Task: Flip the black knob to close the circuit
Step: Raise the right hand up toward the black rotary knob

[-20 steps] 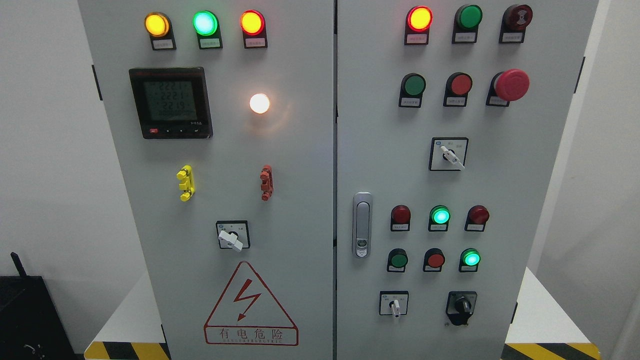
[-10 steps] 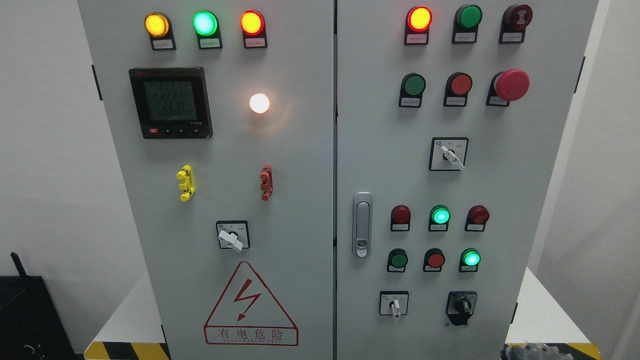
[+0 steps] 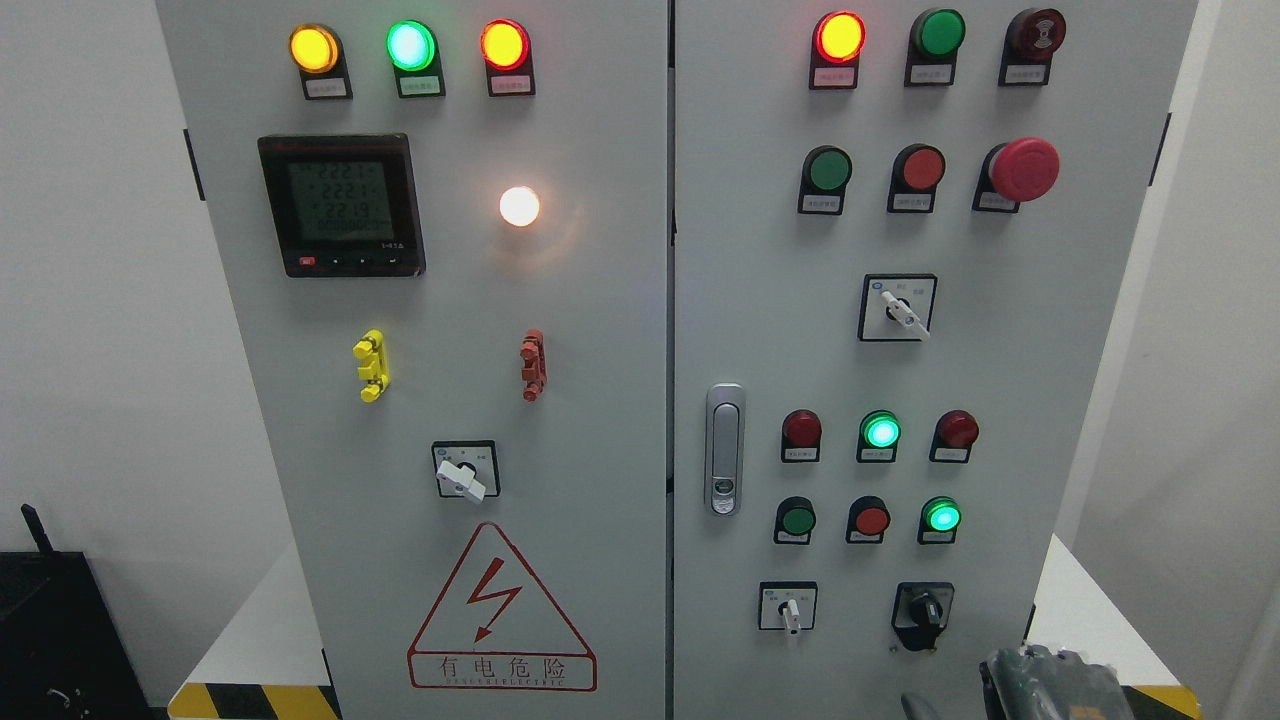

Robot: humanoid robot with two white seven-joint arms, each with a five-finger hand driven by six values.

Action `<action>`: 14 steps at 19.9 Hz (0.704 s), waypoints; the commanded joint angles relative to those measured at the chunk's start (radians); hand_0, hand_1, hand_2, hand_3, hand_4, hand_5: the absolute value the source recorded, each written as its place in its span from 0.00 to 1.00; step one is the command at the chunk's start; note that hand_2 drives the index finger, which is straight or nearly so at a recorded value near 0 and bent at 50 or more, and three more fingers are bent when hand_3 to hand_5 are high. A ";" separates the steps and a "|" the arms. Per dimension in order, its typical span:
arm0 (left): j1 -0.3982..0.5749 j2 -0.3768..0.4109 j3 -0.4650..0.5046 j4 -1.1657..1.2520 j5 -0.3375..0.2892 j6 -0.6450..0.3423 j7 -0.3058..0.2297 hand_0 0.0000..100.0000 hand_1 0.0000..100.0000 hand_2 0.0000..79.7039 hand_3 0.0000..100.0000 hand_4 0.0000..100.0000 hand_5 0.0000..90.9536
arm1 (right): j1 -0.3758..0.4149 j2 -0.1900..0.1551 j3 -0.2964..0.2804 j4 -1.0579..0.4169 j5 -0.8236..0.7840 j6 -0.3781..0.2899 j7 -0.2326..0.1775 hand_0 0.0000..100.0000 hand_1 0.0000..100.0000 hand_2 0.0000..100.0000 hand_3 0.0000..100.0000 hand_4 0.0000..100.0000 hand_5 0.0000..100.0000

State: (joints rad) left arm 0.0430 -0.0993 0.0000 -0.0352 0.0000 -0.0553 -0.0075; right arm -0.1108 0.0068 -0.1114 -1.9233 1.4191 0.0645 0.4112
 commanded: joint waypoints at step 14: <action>0.000 0.000 0.011 0.000 0.008 0.000 0.000 0.00 0.00 0.00 0.05 0.03 0.00 | -0.093 -0.018 0.010 0.165 -0.006 0.054 -0.019 0.00 0.00 0.90 1.00 0.83 0.85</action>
State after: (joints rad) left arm 0.0429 -0.0993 0.0000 -0.0353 0.0000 -0.0552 -0.0075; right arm -0.1758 0.0019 -0.0977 -1.8201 1.4156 0.1123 0.3934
